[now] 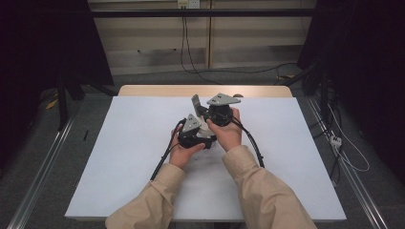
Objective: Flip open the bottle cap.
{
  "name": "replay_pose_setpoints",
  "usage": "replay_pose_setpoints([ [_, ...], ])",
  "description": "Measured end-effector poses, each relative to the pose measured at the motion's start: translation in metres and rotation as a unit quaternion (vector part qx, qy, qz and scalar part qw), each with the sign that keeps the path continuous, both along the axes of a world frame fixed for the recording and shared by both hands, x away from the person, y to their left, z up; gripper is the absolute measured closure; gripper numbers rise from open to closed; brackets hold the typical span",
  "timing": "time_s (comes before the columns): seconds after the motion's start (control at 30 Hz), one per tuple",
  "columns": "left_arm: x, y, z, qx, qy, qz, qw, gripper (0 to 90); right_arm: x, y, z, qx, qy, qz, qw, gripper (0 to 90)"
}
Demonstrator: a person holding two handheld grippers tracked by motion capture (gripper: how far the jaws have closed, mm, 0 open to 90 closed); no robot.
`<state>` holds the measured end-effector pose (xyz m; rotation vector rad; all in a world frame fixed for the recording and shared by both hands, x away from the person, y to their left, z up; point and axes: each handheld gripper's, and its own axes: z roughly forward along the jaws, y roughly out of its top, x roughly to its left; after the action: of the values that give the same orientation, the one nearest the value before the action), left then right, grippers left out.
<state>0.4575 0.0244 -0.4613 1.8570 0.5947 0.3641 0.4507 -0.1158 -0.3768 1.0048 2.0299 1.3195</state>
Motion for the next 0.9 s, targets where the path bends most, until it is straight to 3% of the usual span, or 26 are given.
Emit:
replay_pose_setpoints([
  [0.9, 0.001, 0.0013, -0.0002, -0.006, 0.006, 0.002, 1.0, 18.5, 0.0053, 0.0017, 0.0013, -0.006, 0.0, 0.0, 1.0, 90.0],
])
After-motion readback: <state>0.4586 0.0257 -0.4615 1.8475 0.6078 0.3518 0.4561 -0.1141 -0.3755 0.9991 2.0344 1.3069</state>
